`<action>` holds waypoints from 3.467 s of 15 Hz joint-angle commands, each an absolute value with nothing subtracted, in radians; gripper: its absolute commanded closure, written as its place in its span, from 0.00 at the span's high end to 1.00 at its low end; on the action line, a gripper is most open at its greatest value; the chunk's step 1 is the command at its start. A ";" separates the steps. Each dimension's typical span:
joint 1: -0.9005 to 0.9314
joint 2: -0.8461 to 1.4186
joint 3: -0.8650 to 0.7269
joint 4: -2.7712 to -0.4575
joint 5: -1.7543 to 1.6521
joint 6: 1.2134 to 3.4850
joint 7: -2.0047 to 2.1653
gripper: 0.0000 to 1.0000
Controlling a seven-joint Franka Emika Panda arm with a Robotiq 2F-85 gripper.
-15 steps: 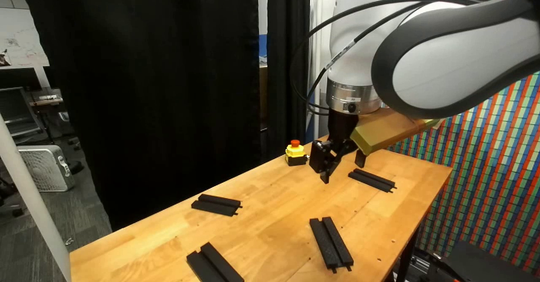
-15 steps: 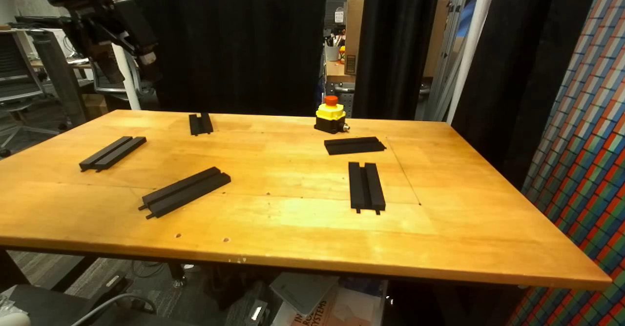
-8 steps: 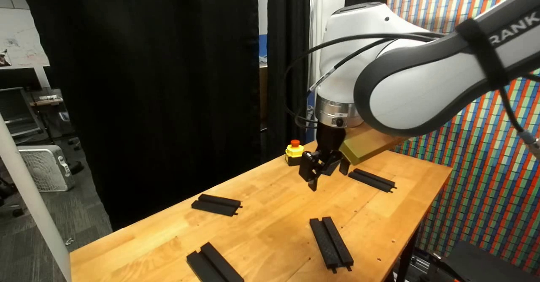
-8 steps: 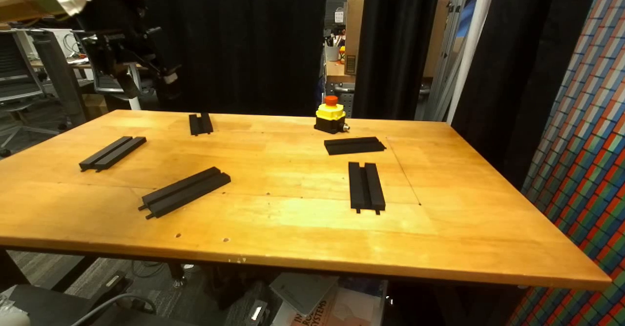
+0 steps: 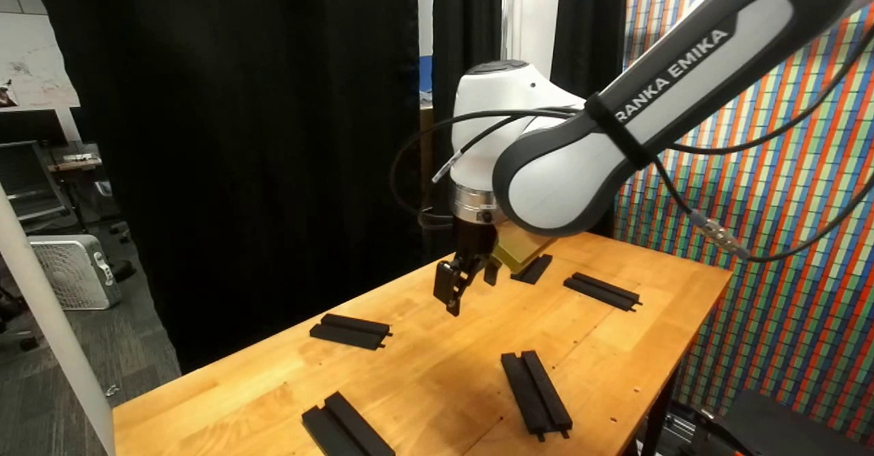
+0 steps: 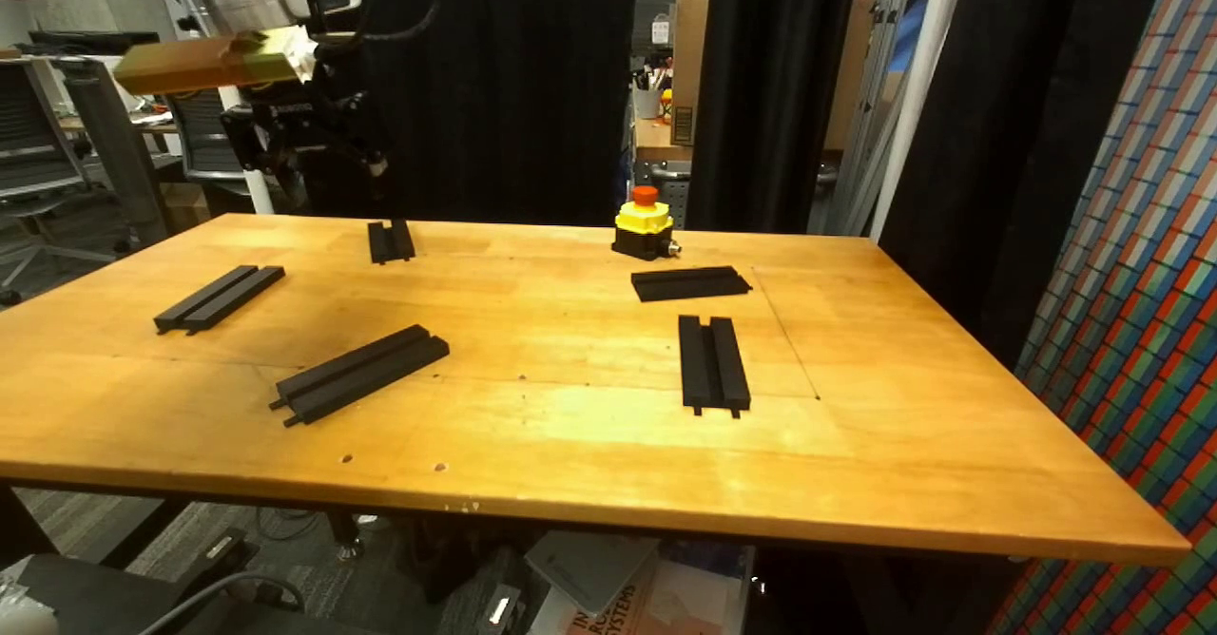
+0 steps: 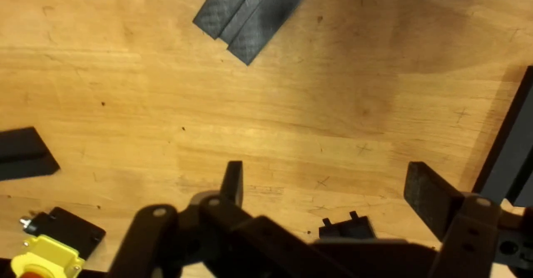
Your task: Arrange the black objects together
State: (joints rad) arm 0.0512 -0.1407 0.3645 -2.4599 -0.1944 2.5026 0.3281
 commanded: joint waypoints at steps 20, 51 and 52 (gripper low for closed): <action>0.261 0.636 0.190 -1.624 -0.254 2.422 -0.120 1.00; 0.315 0.673 0.154 -1.553 -0.179 2.144 0.093 0.45; 0.321 0.649 0.156 -1.586 -0.174 2.145 0.120 0.45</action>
State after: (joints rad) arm 0.2931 0.7529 0.1731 -1.4736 -0.2066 2.1618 0.0482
